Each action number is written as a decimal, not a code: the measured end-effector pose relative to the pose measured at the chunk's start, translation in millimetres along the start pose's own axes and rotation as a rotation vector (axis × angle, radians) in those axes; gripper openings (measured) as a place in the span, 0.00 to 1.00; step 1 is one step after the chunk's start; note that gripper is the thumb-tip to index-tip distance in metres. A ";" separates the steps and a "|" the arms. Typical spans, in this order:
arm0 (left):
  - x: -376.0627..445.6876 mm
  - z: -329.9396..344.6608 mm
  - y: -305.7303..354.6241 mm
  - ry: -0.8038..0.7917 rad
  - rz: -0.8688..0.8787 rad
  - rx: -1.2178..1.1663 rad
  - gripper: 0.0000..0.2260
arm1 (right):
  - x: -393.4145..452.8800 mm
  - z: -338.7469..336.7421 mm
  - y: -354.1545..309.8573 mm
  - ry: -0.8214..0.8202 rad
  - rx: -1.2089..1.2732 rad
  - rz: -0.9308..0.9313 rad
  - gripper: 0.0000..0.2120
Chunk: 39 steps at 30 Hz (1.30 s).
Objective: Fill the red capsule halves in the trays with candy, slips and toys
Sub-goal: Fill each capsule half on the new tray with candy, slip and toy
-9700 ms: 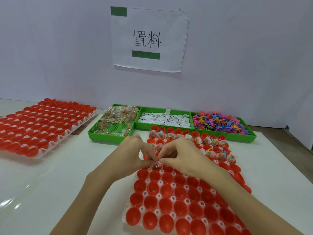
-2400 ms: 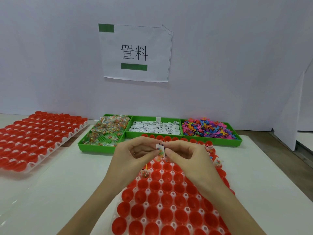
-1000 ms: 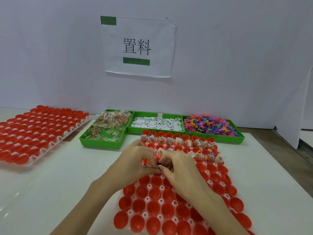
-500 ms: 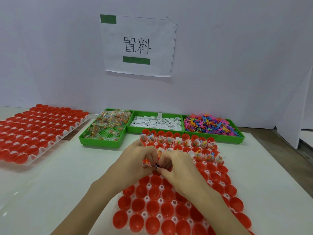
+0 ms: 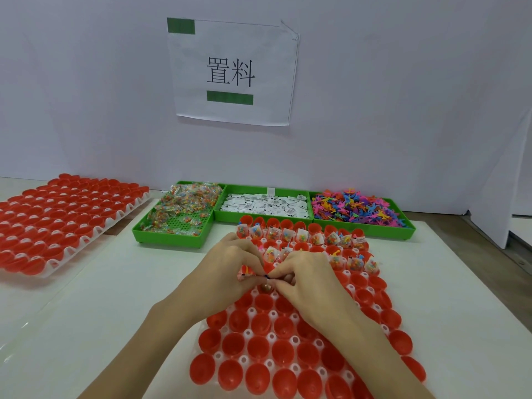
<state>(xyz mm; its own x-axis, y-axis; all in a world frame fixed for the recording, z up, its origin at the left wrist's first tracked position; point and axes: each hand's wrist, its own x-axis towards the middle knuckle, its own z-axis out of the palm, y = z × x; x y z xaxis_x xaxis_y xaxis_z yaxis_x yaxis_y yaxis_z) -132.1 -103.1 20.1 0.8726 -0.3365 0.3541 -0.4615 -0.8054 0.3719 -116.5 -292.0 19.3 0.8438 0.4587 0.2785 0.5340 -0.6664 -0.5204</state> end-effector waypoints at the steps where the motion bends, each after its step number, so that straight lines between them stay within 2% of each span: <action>1: 0.0 0.5 0.2 -0.001 -0.016 0.001 0.03 | 0.1 0.6 0.2 -0.001 -0.008 -0.002 0.06; 8: 1.6 4.6 -0.6 0.012 -0.074 0.019 0.03 | 2.6 9.0 0.7 0.023 0.022 0.037 0.04; 11: 0.9 5.5 -0.2 0.014 -0.064 0.032 0.05 | 1.5 11.3 0.6 0.039 0.031 0.062 0.07; 16: 0.6 1.9 -3.2 0.010 0.000 0.014 0.05 | 1.1 6.4 2.4 0.057 0.027 0.039 0.04; 22: 0.0 -0.5 -6.8 0.045 0.113 0.012 0.07 | -2.2 1.7 3.0 0.049 0.006 0.030 0.07; 29: 0.2 -2.2 -11.8 0.048 0.128 0.027 0.10 | -6.7 -23.2 5.1 0.158 0.169 0.092 0.07; 34: 0.6 -6.2 -22.1 0.166 0.016 0.036 0.11 | -9.5 -51.8 22.6 0.243 0.368 0.137 0.07; 39: 1.0 -10.4 -47.2 0.365 -0.226 0.084 0.07 | -12.5 -63.5 42.0 0.310 0.555 0.228 0.10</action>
<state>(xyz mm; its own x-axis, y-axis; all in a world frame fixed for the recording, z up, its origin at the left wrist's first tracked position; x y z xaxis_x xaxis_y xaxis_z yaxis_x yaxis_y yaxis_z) -111.1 -60.4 11.8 0.8295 0.0348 0.5575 -0.2380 -0.8809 0.4091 -101.2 -363.0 45.3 0.9527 0.0977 0.2879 0.3039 -0.2875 -0.9083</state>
